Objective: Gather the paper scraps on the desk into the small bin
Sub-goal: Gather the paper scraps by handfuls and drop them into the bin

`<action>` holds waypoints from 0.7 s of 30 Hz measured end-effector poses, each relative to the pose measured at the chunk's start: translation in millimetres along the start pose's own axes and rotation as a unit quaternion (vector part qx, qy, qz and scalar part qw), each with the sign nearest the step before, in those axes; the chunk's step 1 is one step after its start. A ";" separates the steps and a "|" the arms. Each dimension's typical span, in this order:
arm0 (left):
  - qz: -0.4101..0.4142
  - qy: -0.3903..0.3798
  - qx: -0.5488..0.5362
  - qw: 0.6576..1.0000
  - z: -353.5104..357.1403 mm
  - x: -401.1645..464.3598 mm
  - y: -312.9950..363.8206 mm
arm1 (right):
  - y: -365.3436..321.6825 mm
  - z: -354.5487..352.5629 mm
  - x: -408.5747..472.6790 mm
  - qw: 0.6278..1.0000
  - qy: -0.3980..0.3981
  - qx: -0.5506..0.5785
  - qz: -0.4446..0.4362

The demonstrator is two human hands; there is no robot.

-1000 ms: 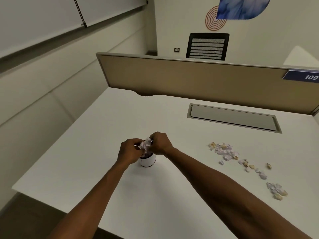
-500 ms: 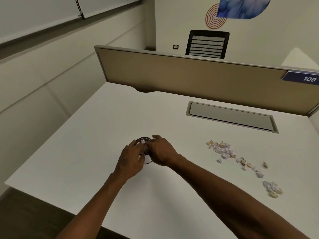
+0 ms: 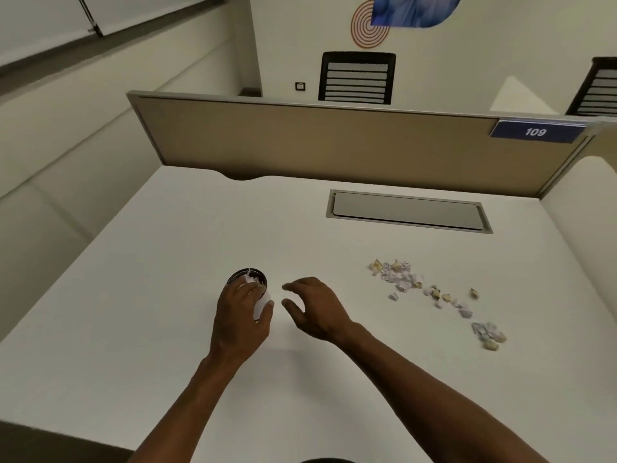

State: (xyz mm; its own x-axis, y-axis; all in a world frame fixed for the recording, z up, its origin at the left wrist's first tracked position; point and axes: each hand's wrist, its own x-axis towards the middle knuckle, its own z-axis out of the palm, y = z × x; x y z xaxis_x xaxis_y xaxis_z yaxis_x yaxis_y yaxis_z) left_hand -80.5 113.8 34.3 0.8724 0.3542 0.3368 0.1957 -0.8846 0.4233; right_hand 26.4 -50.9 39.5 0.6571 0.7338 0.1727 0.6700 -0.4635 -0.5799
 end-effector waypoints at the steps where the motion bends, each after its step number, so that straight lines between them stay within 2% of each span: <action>1: 0.009 0.012 -0.016 1.000 6.4 -3.0 8.6 | 10.6 -2.1 -14.6 1.000 0.015 0.007 0.024; 4: 0.035 -0.010 -0.068 0.997 32.4 -16.2 38.1 | 45.5 -12.8 -62.9 0.992 0.058 0.008 0.108; 11: 0.110 -0.179 -0.078 0.975 107.0 -41.7 100.0 | 126.4 -56.1 -167.3 0.938 0.121 -0.047 0.322; 17: 0.167 -0.261 0.000 0.951 150.4 -42.1 138.2 | 159.5 -86.9 -209.1 0.893 0.166 -0.083 0.411; 21: 0.172 -0.290 0.053 0.940 166.7 -40.1 143.0 | 181.0 -111.0 -214.2 0.867 0.194 -0.072 0.453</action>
State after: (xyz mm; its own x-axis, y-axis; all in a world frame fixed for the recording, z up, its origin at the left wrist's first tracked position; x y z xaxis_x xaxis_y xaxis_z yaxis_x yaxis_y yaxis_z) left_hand -12.9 -77.5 -58.9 0.9837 -0.1554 -0.0904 -0.1250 -0.9527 0.2769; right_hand 45.3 -347.1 -14.1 0.9842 -0.1743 -0.0304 -0.1648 -0.8405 -0.5161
